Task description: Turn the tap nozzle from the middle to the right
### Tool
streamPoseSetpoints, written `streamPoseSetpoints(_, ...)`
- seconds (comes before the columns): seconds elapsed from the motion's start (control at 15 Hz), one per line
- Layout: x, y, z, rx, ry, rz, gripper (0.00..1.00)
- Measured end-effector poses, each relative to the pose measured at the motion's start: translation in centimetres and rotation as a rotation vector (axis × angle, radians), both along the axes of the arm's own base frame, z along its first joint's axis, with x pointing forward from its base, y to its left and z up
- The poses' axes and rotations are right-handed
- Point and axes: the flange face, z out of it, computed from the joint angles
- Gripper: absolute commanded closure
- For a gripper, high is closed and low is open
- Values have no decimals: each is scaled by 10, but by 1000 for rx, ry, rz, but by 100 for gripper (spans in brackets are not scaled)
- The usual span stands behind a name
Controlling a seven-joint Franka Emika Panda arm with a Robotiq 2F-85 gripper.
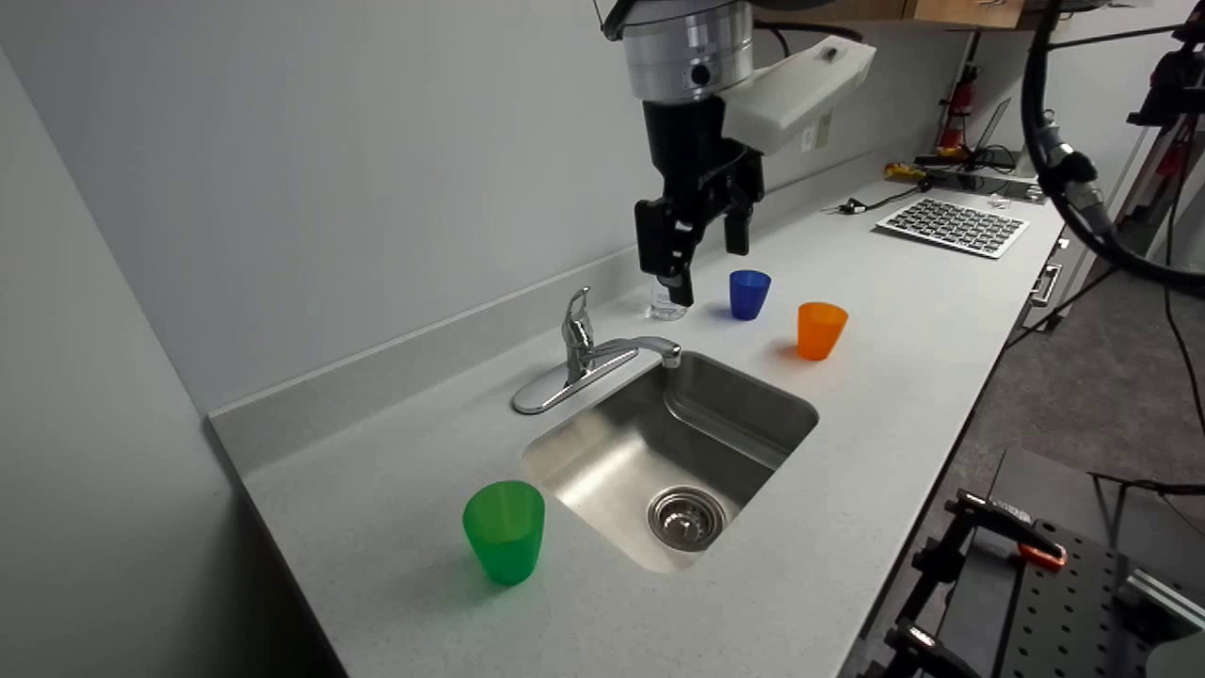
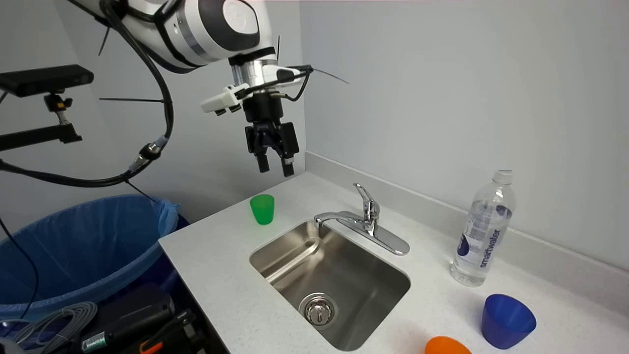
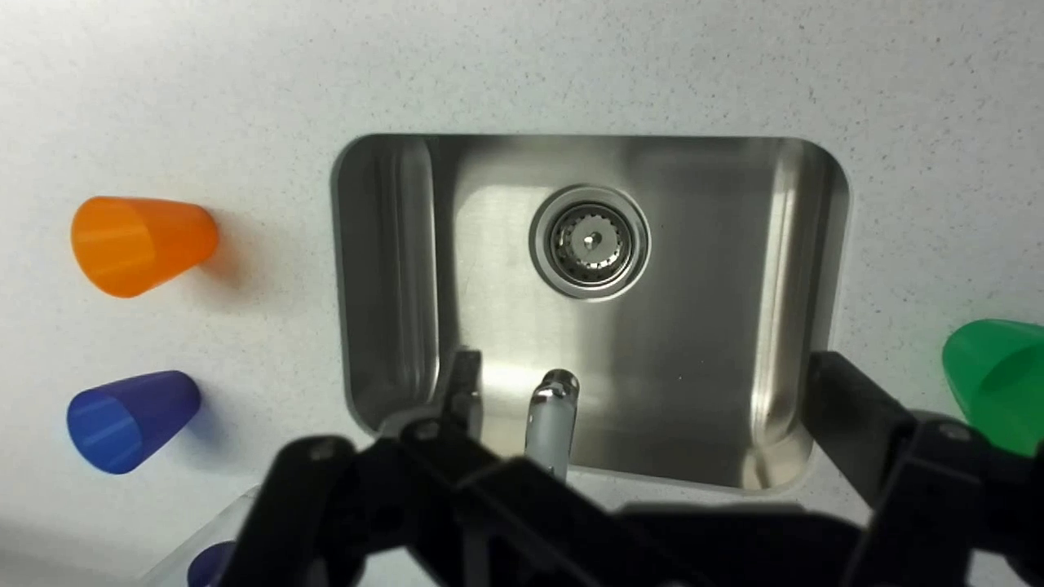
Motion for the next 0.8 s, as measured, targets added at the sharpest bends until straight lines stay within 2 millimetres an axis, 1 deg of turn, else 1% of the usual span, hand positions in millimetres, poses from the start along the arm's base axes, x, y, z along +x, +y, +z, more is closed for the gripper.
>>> streamPoseSetpoints(0.47,48,3,-21,49,-28,2,0)
streamPoseSetpoints(0.8,71,11,-42,60,-4,3,0)
